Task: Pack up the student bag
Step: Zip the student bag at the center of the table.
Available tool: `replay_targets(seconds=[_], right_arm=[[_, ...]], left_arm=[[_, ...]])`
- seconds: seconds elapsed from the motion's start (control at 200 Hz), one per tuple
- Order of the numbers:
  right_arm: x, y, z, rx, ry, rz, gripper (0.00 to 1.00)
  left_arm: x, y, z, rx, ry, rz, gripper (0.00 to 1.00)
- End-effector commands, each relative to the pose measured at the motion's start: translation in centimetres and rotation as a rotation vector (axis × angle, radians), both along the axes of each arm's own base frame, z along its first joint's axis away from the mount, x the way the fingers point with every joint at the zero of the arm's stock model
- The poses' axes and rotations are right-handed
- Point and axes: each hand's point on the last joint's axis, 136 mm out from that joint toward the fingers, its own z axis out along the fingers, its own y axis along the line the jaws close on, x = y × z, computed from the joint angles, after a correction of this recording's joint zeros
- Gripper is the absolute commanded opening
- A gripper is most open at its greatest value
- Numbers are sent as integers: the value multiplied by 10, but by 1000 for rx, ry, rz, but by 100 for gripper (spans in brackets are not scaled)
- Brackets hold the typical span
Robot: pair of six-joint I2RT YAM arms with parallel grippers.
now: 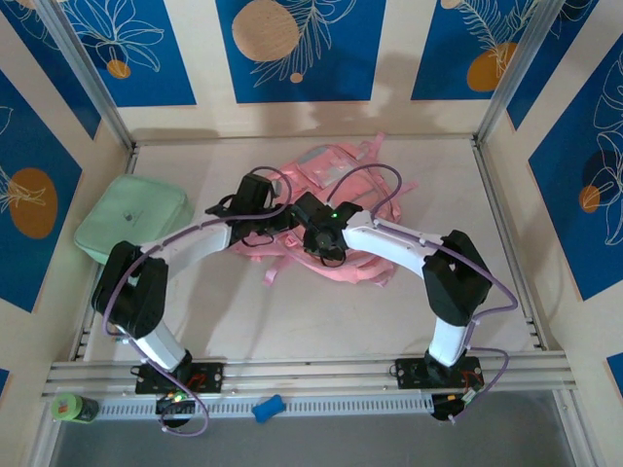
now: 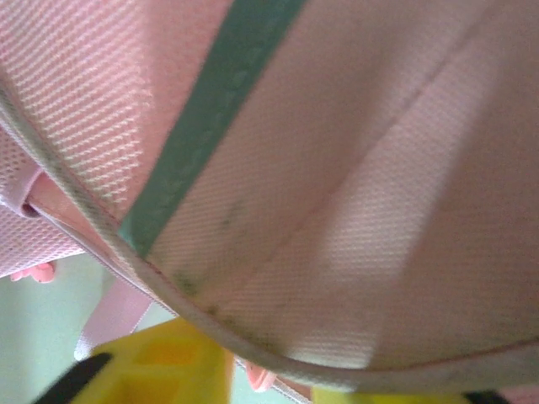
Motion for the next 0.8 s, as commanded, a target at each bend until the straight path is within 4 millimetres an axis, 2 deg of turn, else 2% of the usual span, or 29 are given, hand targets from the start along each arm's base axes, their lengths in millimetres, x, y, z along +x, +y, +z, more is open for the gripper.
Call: replay_targets(seconds=[0.0,0.205,0.31,0.6,0.695,0.795], right_arm=[[15,-2,1,-13,-43,-19,21],[8,-8,8,-48,-61,3,6],[2,-13,12,-68,-62,15,0],[-14,-54,17,-184,-69,94,0],[-11,-57,23,-159,-90,173,0],[-5,-76,27,-165,-87,173,0]], left_arm=[[-2,2,9,-41,-32,83,43],[3,-17,-1,-110,-36,144,43],[14,-15,-6,-88,-58,208,41],[26,9,-32,26,-78,305,31],[28,8,-40,34,-72,298,30],[29,7,-46,42,-62,295,29]])
